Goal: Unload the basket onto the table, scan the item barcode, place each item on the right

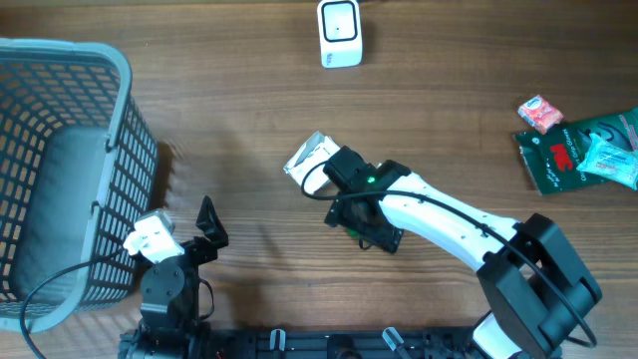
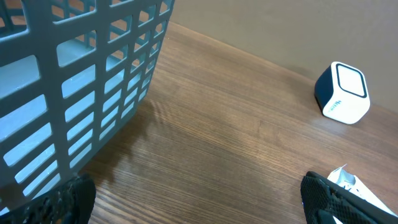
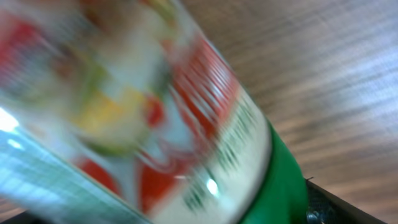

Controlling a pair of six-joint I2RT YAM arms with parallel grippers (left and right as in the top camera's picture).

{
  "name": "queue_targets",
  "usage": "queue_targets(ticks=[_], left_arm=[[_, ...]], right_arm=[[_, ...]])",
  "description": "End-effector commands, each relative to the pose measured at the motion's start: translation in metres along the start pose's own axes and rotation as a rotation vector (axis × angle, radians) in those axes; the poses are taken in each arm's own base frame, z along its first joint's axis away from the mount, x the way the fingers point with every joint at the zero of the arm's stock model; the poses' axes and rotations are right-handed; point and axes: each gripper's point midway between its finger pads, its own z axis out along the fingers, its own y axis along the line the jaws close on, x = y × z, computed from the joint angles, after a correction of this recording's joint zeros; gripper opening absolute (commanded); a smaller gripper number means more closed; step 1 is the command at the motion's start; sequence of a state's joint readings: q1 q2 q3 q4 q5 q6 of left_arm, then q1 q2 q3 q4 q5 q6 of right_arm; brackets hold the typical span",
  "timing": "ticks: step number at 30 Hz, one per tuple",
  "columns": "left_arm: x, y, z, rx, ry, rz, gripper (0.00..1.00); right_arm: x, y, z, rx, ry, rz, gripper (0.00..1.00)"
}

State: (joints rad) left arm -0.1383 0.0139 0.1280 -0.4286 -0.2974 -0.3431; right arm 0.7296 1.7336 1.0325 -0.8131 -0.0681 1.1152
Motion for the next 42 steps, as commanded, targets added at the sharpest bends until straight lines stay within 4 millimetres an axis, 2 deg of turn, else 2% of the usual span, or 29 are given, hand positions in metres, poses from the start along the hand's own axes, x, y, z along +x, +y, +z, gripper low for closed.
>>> queue_targets(ticks=[1,6,9,14,19,25,30,32,33,37,42], left_arm=[[-0.001,0.0,0.0,-0.002,-0.008,-0.007,1.0],[-0.001,0.0,0.0,-0.002,-0.008,-0.007,1.0],[-0.001,0.0,0.0,-0.002,-0.008,-0.007,1.0],[-0.001,0.0,0.0,-0.002,-0.008,-0.007,1.0],[-0.001,0.0,0.0,-0.002,-0.008,-0.007,1.0],[-0.001,0.0,0.0,-0.002,-0.008,-0.007,1.0],[-0.001,0.0,0.0,-0.002,-0.008,-0.007,1.0],[-0.001,0.0,0.0,-0.002,-0.008,-0.007,1.0],[-0.001,0.0,0.0,-0.002,-0.008,-0.007,1.0],[-0.001,0.0,0.0,-0.002,-0.008,-0.007,1.0],[-0.001,0.0,0.0,-0.002,-0.008,-0.007,1.0]], right_arm=[[-0.008,-0.001,0.005,0.019,-0.042,-0.3,1.0],[0.005,-0.018,0.004,0.072,0.039,-0.602,1.0],[0.016,-0.015,0.004,0.024,0.098,-0.691,1.0],[0.018,-0.016,0.006,0.022,0.102,-0.715,0.99],[0.022,-0.028,0.019,0.033,0.114,-0.713,0.94],[0.018,-0.017,0.021,-0.006,0.081,-0.743,0.91],[0.021,-0.021,0.022,-0.001,0.097,-0.741,0.76],[0.026,-0.019,0.021,-0.024,0.12,-0.74,0.74],[0.037,-0.015,0.019,-0.069,0.17,-0.736,0.74],[0.055,-0.009,0.004,-0.126,0.274,-0.719,0.72],[0.087,-0.024,-0.031,-0.104,0.49,-0.691,0.67]])
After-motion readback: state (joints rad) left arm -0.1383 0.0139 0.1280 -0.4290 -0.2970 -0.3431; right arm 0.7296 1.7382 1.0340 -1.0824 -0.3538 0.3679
